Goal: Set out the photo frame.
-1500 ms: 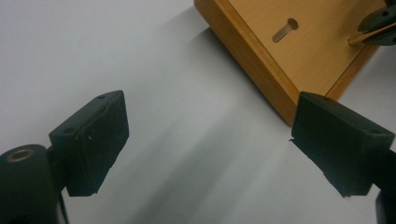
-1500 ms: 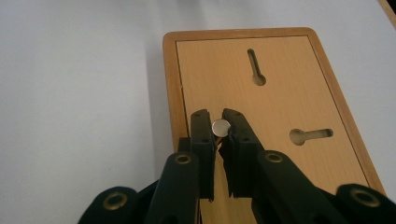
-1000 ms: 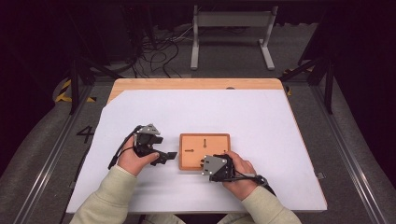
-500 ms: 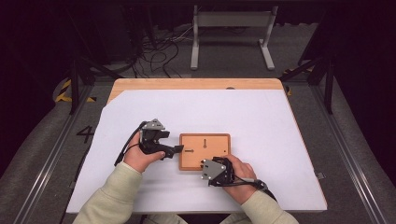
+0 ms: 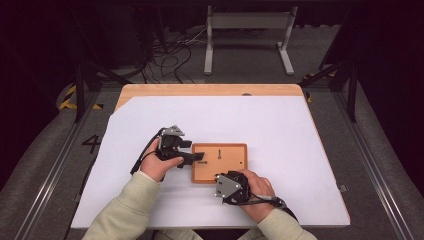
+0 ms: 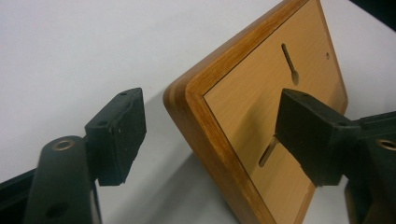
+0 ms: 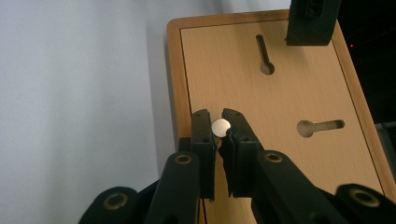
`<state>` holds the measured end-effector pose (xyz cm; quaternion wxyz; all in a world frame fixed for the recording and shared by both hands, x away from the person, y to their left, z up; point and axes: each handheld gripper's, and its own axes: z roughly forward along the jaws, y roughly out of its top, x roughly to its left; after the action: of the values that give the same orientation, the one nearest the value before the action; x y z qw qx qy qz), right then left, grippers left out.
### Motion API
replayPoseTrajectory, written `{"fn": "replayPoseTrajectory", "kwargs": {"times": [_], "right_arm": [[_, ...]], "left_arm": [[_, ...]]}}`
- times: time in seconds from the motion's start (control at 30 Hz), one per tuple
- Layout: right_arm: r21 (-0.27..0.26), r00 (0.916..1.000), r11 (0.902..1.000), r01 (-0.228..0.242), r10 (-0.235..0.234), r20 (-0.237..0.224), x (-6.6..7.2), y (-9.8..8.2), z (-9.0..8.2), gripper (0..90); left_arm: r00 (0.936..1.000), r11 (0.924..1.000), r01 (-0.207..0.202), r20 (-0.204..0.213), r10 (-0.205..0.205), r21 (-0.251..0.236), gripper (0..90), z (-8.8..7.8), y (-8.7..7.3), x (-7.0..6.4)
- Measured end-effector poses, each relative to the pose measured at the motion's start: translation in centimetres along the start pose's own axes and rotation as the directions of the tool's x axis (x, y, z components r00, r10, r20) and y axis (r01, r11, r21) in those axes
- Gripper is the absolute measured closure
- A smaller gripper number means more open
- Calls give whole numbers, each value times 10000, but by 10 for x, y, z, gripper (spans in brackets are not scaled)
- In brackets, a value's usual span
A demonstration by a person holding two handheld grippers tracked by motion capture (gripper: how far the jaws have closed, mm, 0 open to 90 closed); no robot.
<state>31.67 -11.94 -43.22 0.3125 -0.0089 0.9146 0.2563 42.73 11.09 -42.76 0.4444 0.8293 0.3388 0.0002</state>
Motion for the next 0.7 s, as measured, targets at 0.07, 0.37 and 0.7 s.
{"fn": "replayPoseTrajectory", "kwargs": {"times": [0.07,0.37,0.7], "right_arm": [[21,10000,10000,68,-68,49,1,0,0,835],[154,9993,9992,365,-365,-6,2,1,-1,835],[171,9985,9984,536,-537,62,3,1,-1,835]], "left_arm": [[9993,9998,201,324,-200,-29,223,3,-1,1],[9961,9999,55,884,-45,-112,114,15,-2,-1],[9912,10000,-7,1325,5,15,189,22,-2,-1]]}}
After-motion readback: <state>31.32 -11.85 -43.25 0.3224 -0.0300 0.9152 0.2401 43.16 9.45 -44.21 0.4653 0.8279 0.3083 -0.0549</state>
